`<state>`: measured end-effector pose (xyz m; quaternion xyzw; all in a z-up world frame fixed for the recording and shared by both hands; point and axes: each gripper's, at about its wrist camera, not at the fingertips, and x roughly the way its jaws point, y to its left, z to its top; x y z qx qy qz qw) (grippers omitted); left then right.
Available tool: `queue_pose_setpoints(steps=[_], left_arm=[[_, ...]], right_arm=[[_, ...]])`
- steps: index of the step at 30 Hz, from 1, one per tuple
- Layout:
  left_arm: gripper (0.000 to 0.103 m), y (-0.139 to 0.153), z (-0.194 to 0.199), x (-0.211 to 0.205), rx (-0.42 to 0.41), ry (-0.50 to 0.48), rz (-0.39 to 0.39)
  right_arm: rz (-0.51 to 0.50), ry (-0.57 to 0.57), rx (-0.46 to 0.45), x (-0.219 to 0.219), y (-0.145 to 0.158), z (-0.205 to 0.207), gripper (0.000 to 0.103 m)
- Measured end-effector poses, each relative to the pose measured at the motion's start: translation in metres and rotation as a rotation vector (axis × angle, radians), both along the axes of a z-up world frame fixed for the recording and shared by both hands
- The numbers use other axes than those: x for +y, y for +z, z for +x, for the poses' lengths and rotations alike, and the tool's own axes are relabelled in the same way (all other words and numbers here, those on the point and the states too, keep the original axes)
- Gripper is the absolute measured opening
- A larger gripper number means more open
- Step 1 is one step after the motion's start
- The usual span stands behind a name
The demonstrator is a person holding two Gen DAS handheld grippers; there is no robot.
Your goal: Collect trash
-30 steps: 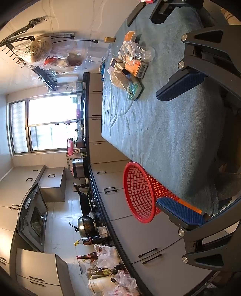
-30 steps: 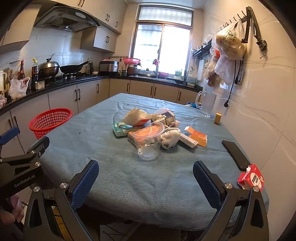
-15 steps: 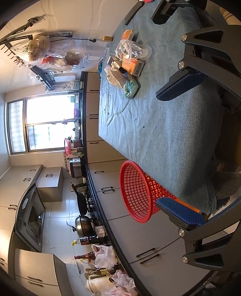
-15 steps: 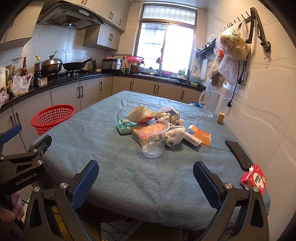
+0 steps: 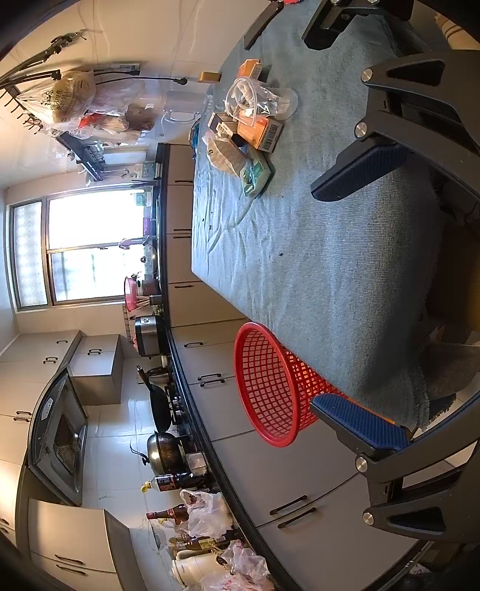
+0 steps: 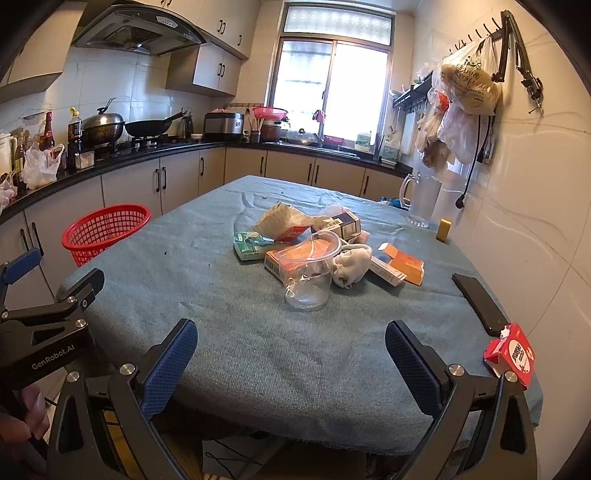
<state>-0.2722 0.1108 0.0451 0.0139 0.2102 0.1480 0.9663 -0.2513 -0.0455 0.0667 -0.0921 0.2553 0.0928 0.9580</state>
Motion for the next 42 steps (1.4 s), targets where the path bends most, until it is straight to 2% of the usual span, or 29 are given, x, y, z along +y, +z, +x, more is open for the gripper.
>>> queue_pose_setpoints(steps=[14,27,36,42], left_arm=[[0.103,-0.002,0.006,-0.004,0.02,-0.024,0.004],[0.103,0.003,0.034,-0.016,0.055,-0.092,0.01],[0.103,0.004,0.062,-0.03,0.116,-0.167,0.021],[0.103,0.003,0.092,-0.032,0.189,-0.26,-0.031]], right_arm=[[0.007,-0.006,0.029,-0.004,-0.005,0.007,0.103],[0.005,0.0,0.081,-0.012,-0.012,0.028,0.103],[0.017,0.037,0.124,-0.019,-0.013,0.052,0.103],[0.077,0.058,0.185,-0.045,-0.009,0.079,0.101]])
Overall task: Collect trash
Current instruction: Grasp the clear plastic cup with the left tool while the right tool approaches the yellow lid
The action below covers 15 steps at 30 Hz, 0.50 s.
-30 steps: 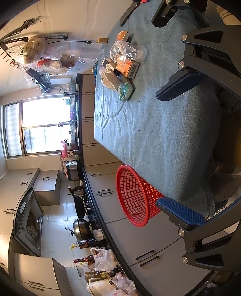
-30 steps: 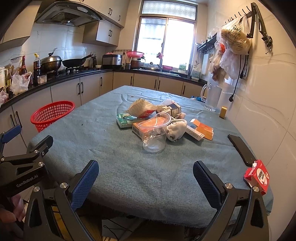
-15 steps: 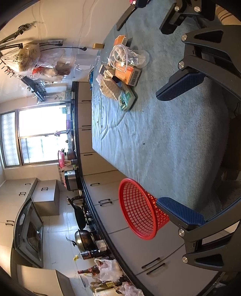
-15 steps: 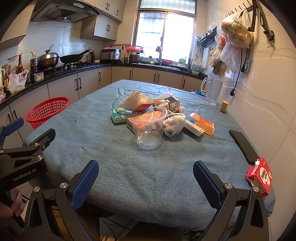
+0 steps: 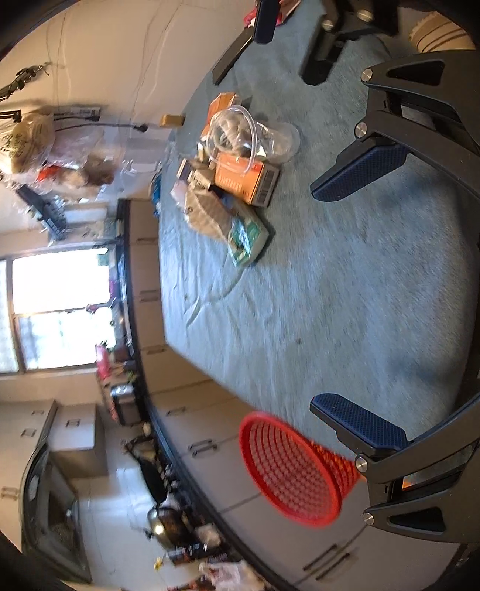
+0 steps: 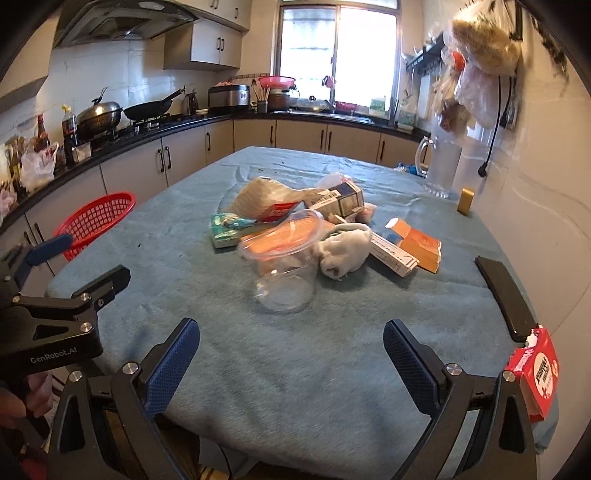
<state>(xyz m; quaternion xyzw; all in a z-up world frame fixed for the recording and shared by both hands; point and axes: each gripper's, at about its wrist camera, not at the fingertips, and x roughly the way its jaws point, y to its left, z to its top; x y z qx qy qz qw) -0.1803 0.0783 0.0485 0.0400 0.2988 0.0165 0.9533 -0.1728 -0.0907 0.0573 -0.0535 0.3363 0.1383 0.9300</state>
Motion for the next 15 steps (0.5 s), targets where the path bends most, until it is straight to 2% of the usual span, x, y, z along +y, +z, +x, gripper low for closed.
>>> queue_pose_setpoints(steps=[5,8,13,15], left_arm=[[0.103,0.0,0.03,0.005,0.071,-0.058,-0.081],[0.103,-0.001,0.049,0.006,0.096,-0.079,-0.104],[0.083,-0.001,0.075,-0.001,0.154,-0.138,-0.157],[0.082,-0.002,0.082,-0.008,0.173,-0.177,-0.181]], right_arm=[[0.077,0.005,0.071,-0.026,0.0,0.025,0.093],[0.119,0.009,0.09,-0.036,0.003,0.035,0.09],[0.154,0.019,0.096,-0.044,0.01,0.045,0.083],[0.171,0.007,0.094,-0.05,0.014,0.05,0.083]])
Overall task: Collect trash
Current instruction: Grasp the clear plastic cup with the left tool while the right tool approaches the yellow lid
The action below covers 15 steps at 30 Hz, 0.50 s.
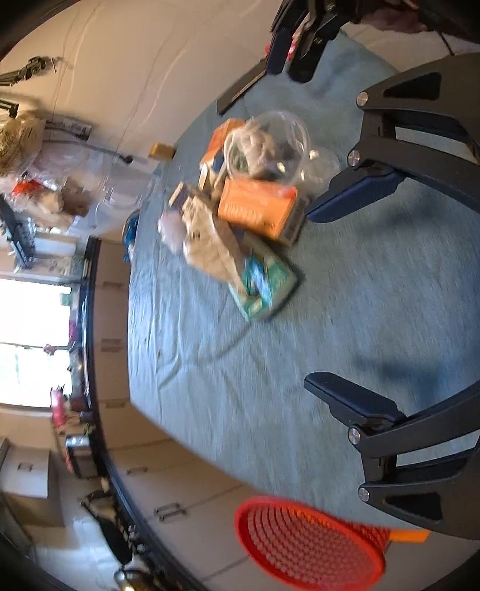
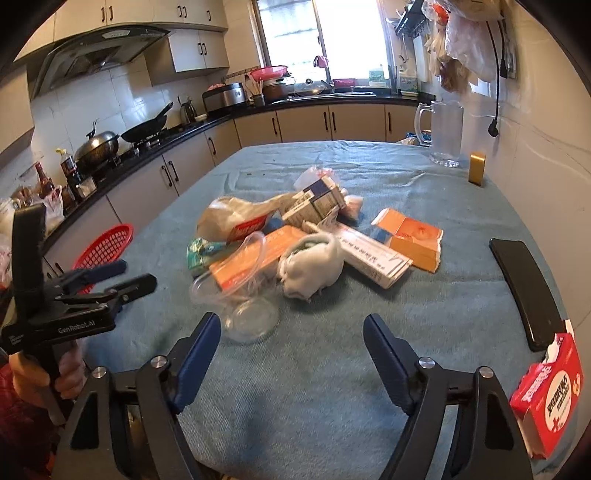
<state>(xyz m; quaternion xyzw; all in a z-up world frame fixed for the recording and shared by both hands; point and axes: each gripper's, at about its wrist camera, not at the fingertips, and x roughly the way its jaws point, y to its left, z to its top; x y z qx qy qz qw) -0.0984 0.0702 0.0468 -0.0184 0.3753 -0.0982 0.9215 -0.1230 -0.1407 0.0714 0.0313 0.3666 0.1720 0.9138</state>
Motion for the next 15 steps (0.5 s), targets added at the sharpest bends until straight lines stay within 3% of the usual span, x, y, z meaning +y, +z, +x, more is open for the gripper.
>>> queue_pose_setpoints(steps=[5,6,7,13,15], left_arm=[[0.079,0.005,0.008,-0.025,0.029,-0.141,-0.075],[0.072,0.006,0.012,-0.03,0.045,-0.165,-0.095],[0.066,0.008,0.017,-0.035,0.059,-0.176,-0.105],[0.061,0.0,0.054,-0.054,0.174,-0.226,-0.14],[0.052,-0.007,0.064,-0.058,0.219,-0.225,-0.142]], right_arm=[[0.044,-0.051,0.011,-0.021,0.009,0.012,0.08],[0.049,-0.058,0.016,-0.025,0.011,0.014,0.079],[0.056,-0.068,0.021,-0.029,0.014,0.016,0.077],[0.079,-0.102,0.004,-0.053,0.037,0.025,0.074],[0.075,-0.12,-0.003,-0.062,0.047,0.029,0.074]])
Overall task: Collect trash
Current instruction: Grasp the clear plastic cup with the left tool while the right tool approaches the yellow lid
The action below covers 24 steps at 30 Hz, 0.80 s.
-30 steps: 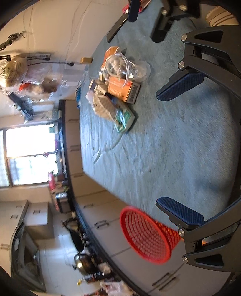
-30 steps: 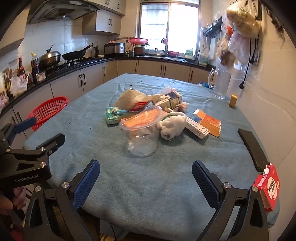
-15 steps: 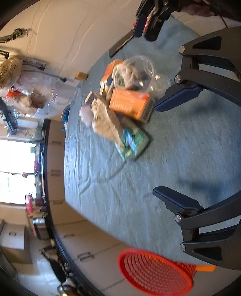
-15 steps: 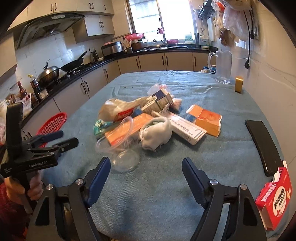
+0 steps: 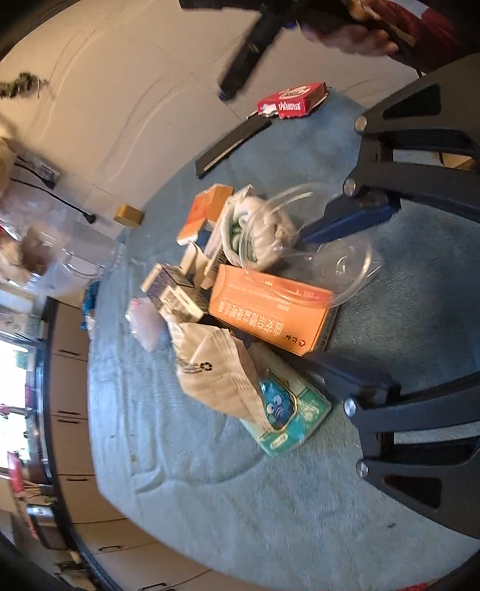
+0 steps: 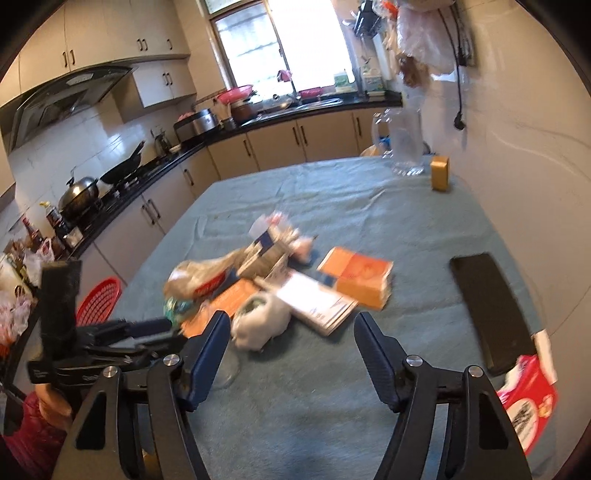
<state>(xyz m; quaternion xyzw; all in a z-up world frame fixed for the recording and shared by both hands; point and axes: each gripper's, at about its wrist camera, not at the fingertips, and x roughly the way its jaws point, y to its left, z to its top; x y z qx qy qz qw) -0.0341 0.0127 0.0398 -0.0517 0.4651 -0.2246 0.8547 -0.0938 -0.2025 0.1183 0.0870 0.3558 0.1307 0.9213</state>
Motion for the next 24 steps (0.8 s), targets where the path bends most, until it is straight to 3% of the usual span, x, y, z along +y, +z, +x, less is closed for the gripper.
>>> queue_pose_setpoints(steps=[7,12,14,15,21,24], left_arm=[[0.034,-0.009,0.01,-0.004,0.044,-0.028,-0.024],[0.03,-0.005,0.005,-0.011,0.021,-0.052,0.009],[0.024,-0.004,0.001,-0.012,0.007,-0.072,0.002],[0.011,-0.002,0.0,-0.011,0.003,-0.085,-0.005],[0.009,0.006,0.006,-0.001,0.005,-0.11,-0.032],[0.009,0.005,0.013,0.0,0.02,-0.114,-0.041]], right_arm=[[0.028,-0.072,0.03,-0.037,0.024,0.037,0.074],[0.04,-0.152,0.076,-0.065,0.029,0.086,0.074],[0.057,-0.18,0.103,-0.08,0.025,0.11,0.074],[0.059,-0.203,0.112,-0.089,0.023,0.126,0.074],[0.071,-0.307,0.171,-0.14,-0.001,0.213,0.074],[0.089,-0.329,0.202,-0.162,-0.016,0.255,0.067]])
